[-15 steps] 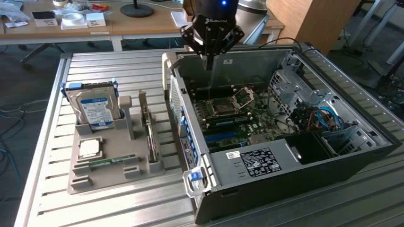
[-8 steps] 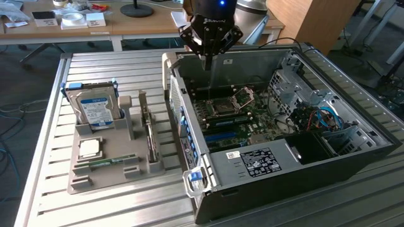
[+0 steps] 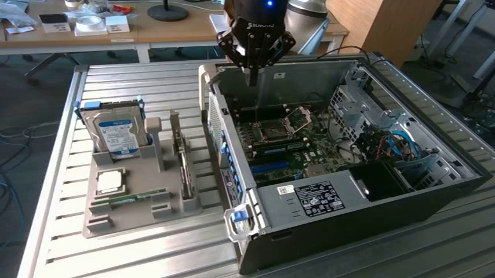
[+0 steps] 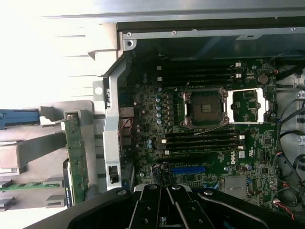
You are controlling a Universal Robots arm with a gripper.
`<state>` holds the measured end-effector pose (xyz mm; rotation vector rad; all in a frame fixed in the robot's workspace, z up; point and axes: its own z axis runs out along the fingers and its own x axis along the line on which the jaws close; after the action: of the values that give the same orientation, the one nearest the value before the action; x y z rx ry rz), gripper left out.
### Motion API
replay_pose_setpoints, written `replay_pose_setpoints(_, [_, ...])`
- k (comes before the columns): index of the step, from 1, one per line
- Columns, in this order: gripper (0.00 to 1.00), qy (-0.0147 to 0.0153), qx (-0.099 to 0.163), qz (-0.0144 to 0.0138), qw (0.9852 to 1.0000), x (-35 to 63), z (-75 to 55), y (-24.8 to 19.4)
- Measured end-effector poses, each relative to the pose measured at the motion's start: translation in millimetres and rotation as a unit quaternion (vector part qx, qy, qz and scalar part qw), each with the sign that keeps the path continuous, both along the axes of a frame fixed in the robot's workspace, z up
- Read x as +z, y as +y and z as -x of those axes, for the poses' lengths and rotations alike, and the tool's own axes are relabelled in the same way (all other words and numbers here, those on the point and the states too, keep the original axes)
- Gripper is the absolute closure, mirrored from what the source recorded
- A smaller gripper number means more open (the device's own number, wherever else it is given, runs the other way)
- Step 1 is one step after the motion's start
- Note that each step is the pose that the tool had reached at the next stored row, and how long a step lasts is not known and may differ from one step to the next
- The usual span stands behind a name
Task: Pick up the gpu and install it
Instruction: 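Reach for the gpu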
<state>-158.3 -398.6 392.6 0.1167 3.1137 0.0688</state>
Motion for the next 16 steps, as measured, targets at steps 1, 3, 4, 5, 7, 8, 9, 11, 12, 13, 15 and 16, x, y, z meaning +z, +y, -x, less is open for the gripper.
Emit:
replay_pose_setpoints(1, [0.89, 0.0000, 0.000, 0.0000, 1.0000, 0.0, 0.4, 0.0])
replay_pose_setpoints(3, [0.89, 0.0000, 0.000, 0.0000, 1.0000, -0.1, 1.2, 0.0])
replay_pose_setpoints(4, [0.89, 0.0000, 0.000, 0.0000, 1.0000, -0.1, 1.8, 0.0])
replay_pose_setpoints(5, [0.89, 0.0000, 0.000, 0.0000, 1.0000, -0.1, 2.3, 0.0])
replay_pose_setpoints(7, [0.89, 0.0000, 0.000, 0.0000, 1.0000, -0.1, 3.1, 0.0])
replay_pose_setpoints(8, [0.89, 0.0000, 0.000, 0.0000, 1.0000, -0.2, 3.7, 0.0])
replay_pose_setpoints(9, [0.89, 0.0001, 0.000, 0.0001, 1.0000, -0.1, 4.5, 0.0])
replay_pose_setpoints(11, [0.89, 0.0000, 0.000, 0.0000, 1.0000, -0.2, 5.9, 0.0])
replay_pose_setpoints(12, [0.89, 0.0000, 0.000, 0.0000, 1.0000, -0.2, 6.6, 0.0])
replay_pose_setpoints(13, [0.89, 0.0000, 0.000, 0.0000, 1.0000, -0.2, 7.2, 0.0])
replay_pose_setpoints(15, [0.89, 0.0000, 0.000, 0.0000, 1.0000, -0.2, 7.9, 0.1])
replay_pose_setpoints(16, [0.89, 0.0000, 0.000, 0.0000, 1.0000, -0.2, 7.9, 0.1])
